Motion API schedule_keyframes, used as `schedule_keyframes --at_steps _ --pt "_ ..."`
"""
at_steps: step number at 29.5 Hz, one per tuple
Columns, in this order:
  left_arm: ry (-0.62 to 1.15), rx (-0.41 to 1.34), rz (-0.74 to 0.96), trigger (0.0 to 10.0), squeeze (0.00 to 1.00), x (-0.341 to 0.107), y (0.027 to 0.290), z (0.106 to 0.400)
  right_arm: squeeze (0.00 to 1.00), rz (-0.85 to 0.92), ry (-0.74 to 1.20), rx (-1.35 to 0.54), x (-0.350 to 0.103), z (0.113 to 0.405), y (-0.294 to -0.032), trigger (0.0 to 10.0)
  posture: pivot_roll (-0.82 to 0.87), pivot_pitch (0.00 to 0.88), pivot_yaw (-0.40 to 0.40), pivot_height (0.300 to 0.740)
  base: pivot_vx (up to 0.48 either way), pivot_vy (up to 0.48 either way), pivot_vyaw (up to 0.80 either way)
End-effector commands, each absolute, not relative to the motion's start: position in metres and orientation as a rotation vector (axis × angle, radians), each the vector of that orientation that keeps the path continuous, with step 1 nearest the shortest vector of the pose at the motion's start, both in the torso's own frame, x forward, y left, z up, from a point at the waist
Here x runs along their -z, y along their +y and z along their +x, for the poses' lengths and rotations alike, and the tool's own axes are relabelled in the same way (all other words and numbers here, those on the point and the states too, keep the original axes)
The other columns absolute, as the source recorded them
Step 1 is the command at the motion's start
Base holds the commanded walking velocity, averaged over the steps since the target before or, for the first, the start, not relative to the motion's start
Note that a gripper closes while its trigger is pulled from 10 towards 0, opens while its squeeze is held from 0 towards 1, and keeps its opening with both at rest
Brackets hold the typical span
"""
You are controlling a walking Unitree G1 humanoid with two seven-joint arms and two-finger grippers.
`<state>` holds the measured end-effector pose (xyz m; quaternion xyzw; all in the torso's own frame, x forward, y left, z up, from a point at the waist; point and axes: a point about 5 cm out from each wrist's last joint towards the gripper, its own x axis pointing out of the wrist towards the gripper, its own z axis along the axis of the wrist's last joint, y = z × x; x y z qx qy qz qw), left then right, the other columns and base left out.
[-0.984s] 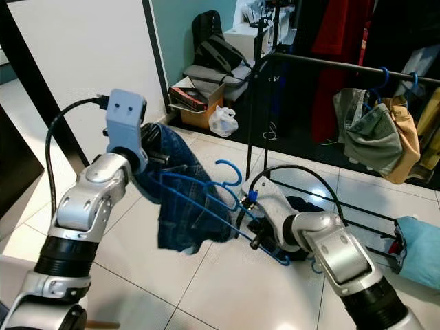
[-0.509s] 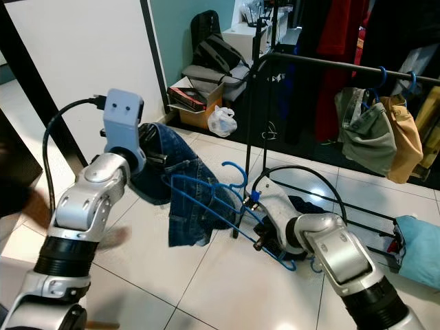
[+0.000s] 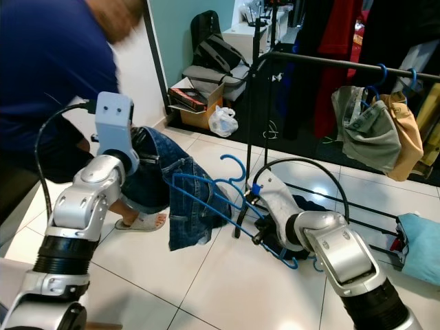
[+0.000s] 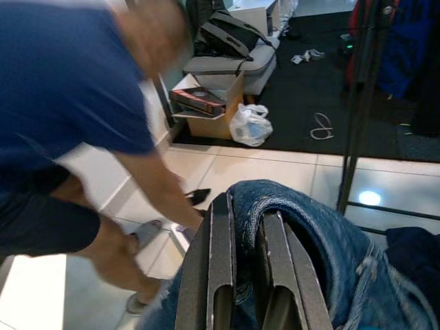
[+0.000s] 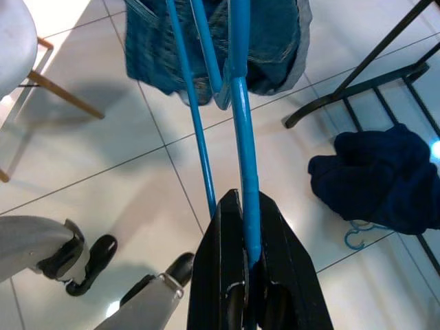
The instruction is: Hang hanger
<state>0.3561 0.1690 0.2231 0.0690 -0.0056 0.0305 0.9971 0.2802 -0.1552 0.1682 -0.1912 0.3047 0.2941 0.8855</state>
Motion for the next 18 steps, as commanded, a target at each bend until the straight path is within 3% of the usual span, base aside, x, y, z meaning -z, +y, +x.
schedule_keyframes --at_steps 1,18 --pt "-0.047 -0.115 0.173 10.0 0.0 -0.232 0.18 0.358 0.0 -0.391 0.586 -0.582 -0.181 0.283 -0.157 10.0 -0.13 0.0 0.073 0.74 0.0 0.0 0.0" --pt "-0.077 -0.196 0.26 10.0 0.0 -0.234 0.201 0.36 0.0 -0.381 0.564 -0.586 -0.19 0.278 -0.16 10.0 -0.13 0.0 0.082 0.74 0.0 0.0 0.0"
